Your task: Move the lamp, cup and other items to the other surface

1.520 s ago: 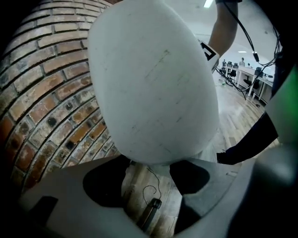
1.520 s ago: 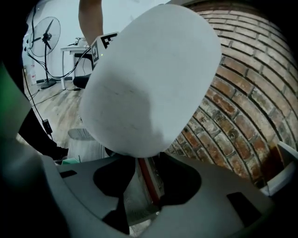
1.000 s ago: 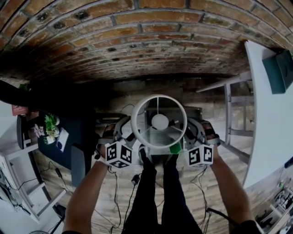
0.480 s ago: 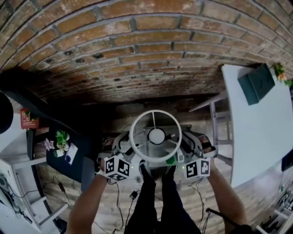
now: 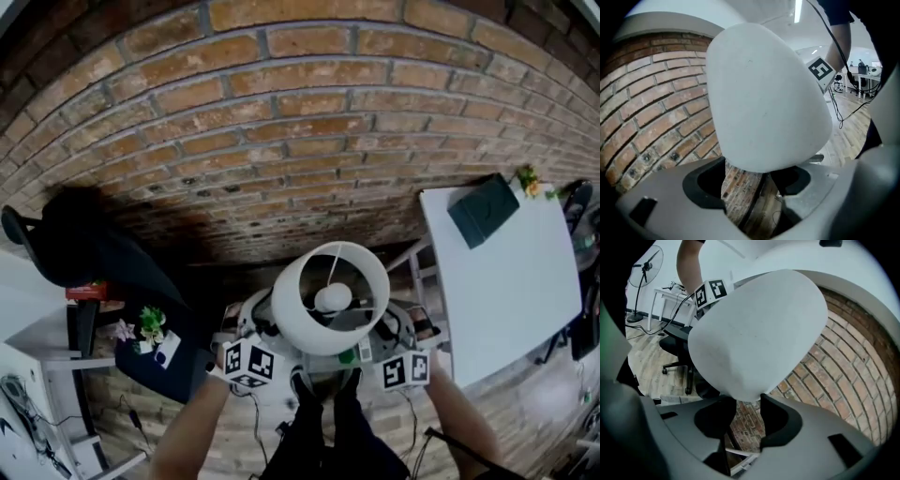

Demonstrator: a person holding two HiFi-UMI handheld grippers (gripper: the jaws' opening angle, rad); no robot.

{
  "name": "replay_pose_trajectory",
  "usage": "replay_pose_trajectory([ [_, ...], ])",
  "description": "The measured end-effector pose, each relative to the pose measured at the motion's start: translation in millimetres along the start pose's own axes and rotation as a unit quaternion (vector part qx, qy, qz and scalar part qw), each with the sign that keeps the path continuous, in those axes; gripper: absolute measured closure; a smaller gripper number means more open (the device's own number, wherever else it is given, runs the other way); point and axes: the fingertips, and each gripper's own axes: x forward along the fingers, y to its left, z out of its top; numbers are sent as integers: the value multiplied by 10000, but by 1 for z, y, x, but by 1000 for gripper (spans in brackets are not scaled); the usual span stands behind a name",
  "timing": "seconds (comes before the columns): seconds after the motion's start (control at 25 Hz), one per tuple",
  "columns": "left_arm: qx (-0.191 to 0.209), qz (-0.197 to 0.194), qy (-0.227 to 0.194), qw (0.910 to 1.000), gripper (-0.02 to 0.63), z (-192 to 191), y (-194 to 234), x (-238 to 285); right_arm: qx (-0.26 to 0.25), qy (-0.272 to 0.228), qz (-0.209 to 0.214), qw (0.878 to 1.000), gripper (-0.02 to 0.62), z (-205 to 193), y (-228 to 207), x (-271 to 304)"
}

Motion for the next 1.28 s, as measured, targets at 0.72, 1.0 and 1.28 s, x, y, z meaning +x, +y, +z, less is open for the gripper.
replay_pose_trajectory([
  [0.72,631,74,-1305,9894,318,203,31,-54,-137,533,-1244,9907,426,41,-129,-154],
  [1.0,749,-167,-1747,9816,318,282,5,-41,-27,1006,-1655,9811,426,16,-165,-222],
  [1.28,960,-439,-1988,9743,316,350,-41,-5,25,1444,-1938,9704,425,-38,-194,-283],
])
